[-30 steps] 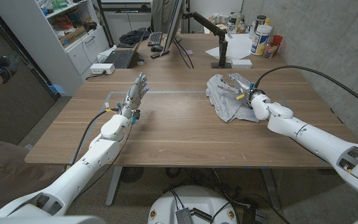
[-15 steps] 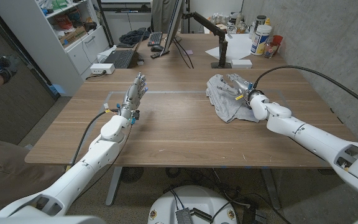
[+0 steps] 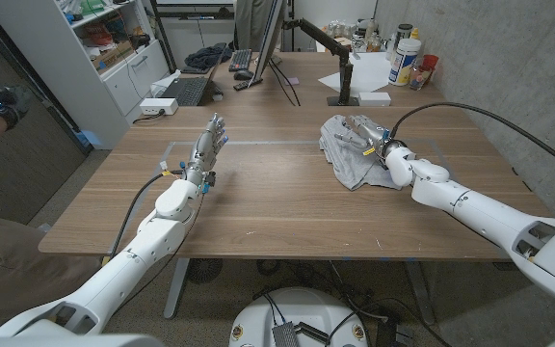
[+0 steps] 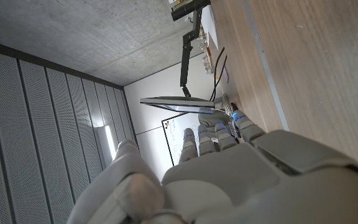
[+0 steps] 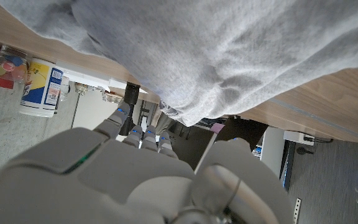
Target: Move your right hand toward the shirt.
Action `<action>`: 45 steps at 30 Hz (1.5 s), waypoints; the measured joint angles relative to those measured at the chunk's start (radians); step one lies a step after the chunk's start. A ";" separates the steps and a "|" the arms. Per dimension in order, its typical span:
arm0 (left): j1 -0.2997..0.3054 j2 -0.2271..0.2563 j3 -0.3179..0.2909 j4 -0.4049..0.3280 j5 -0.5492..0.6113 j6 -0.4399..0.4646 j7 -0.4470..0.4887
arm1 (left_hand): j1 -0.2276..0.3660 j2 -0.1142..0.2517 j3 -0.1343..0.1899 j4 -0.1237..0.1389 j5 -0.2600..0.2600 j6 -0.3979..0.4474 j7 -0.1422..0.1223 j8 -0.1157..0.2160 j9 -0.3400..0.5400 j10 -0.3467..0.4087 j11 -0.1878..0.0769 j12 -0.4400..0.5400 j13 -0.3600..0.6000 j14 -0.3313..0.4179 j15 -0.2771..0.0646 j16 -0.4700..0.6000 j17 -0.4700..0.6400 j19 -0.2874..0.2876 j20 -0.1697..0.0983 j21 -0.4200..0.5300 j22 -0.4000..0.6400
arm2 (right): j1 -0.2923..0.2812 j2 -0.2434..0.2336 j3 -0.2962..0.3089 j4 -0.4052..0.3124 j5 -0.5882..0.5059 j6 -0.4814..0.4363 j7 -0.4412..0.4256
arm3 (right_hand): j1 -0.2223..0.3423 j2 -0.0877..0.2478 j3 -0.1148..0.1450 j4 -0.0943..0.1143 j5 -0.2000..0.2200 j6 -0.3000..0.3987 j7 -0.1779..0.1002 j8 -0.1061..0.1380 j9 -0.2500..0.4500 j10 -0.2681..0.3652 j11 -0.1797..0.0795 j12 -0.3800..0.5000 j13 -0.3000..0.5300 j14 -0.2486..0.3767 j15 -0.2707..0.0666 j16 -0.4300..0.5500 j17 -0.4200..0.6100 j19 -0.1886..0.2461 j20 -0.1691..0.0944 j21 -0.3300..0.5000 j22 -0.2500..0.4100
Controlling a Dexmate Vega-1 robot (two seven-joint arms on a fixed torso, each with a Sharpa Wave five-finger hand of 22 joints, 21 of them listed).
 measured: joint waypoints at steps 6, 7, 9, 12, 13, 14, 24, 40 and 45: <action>-0.002 0.001 0.000 0.001 0.000 0.000 -0.004 | 0.000 0.000 0.000 0.000 0.000 0.000 0.000 0.000 0.000 0.000 0.000 0.000 0.000 0.000 0.000 0.000 0.000 0.000 0.000 0.000 0.000 | 0.009 0.009 -0.005 0.022 0.007 0.017 -0.008 | 0.000 0.000 -0.004 0.004 0.000 0.000 0.000 0.000 0.000 0.000 0.000 0.000 0.000 0.000 0.000 0.004 0.000 0.000 0.000 0.000 0.000; -0.002 0.002 0.000 0.001 -0.001 0.000 -0.004 | 0.000 0.000 0.002 -0.002 0.000 0.000 0.000 0.000 0.000 0.000 0.000 0.000 0.000 0.000 0.000 0.000 0.000 0.000 0.000 0.000 0.000 | 0.010 0.010 -0.005 0.025 0.008 0.018 -0.008 | 0.000 0.000 -0.004 0.004 0.000 0.000 0.000 0.000 0.000 0.000 0.000 0.000 0.000 0.000 0.000 0.004 0.000 0.000 0.000 0.000 0.000; -0.003 0.003 0.000 0.001 -0.001 0.000 -0.006 | 0.000 0.000 0.004 -0.004 0.000 0.006 -0.006 0.000 0.000 0.000 0.000 0.000 0.000 0.000 0.000 0.000 0.000 0.000 0.000 0.000 0.000 | 0.013 0.012 -0.007 0.032 0.009 0.023 -0.010 | -0.007 0.007 -0.004 0.004 0.000 0.000 0.000 0.000 0.000 0.000 0.000 0.000 0.000 0.000 0.000 0.005 0.000 0.000 0.000 0.000 0.000; -0.003 0.005 -0.001 0.001 -0.001 0.000 -0.006 | 0.000 0.000 0.004 -0.004 0.000 0.006 -0.006 0.000 0.000 0.000 0.000 0.000 0.000 0.000 0.000 0.000 0.000 0.000 0.000 0.000 0.000 | 0.016 0.015 -0.010 0.040 0.012 0.027 -0.012 | -0.008 0.008 -0.007 0.007 0.000 0.000 0.000 0.001 0.000 0.000 0.000 0.000 0.000 0.000 0.000 0.005 0.000 0.000 0.000 0.000 0.000; -0.003 0.005 -0.001 0.001 -0.002 0.000 -0.006 | 0.000 0.000 0.004 -0.004 0.000 0.006 -0.006 0.000 0.000 0.000 0.000 0.000 0.000 0.000 0.000 0.000 0.000 0.000 0.000 0.000 0.000 | 0.017 0.016 -0.011 0.043 0.012 0.027 -0.012 | -0.008 0.008 -0.007 0.007 0.000 0.000 0.000 0.005 0.000 0.000 0.000 0.000 0.000 0.000 0.000 0.005 0.000 0.000 0.000 0.000 0.000; -0.002 0.006 -0.001 0.000 -0.002 0.000 -0.006 | 0.000 0.000 0.004 -0.004 0.000 0.006 -0.006 0.000 0.000 0.000 0.000 0.000 0.000 0.000 0.000 0.000 0.000 0.000 0.000 0.000 0.000 | 0.017 0.017 -0.011 0.044 0.013 0.028 -0.012 | -0.008 0.008 -0.007 0.007 0.000 0.000 0.000 0.005 0.000 0.000 0.000 0.000 0.000 0.000 0.000 0.005 0.000 0.000 0.000 0.000 0.000; 0.005 0.016 -0.005 -0.016 -0.002 0.006 -0.006 | 0.005 0.005 0.004 -0.004 0.000 0.006 -0.006 0.000 0.000 0.000 0.000 0.000 0.000 0.000 0.000 0.000 0.000 0.000 0.000 0.000 0.000 | 0.024 0.026 -0.017 0.065 0.024 0.029 -0.014 | -0.012 0.004 -0.007 0.007 0.000 0.000 0.000 0.005 0.000 0.000 0.000 0.000 0.000 0.000 0.000 0.005 0.000 0.009 0.009 0.000 0.000; 0.018 0.030 -0.012 -0.038 0.000 0.015 0.002 | 0.005 0.005 0.004 -0.004 0.000 0.006 -0.005 0.000 0.000 0.000 0.000 0.000 0.000 0.000 0.000 0.000 0.000 0.000 0.000 0.000 0.000 | 0.038 0.037 -0.032 0.099 0.036 0.011 -0.004 | -0.012 0.004 -0.011 0.011 0.000 0.004 0.004 0.013 0.000 -0.002 0.002 0.000 0.000 0.000 0.000 0.005 0.000 0.004 0.015 0.000 0.000; 0.022 0.033 -0.013 -0.043 0.001 0.016 0.004 | 0.005 0.005 0.004 -0.004 0.000 0.006 -0.005 0.000 0.000 0.000 0.000 0.000 0.000 0.000 0.000 0.000 0.000 0.000 0.000 0.000 0.000 | 0.041 0.039 -0.036 0.107 0.039 0.008 0.000 | -0.012 0.004 -0.011 0.011 0.000 0.008 0.000 0.013 0.000 -0.005 0.005 0.000 0.000 0.000 0.000 0.005 0.000 0.007 0.025 0.000 0.000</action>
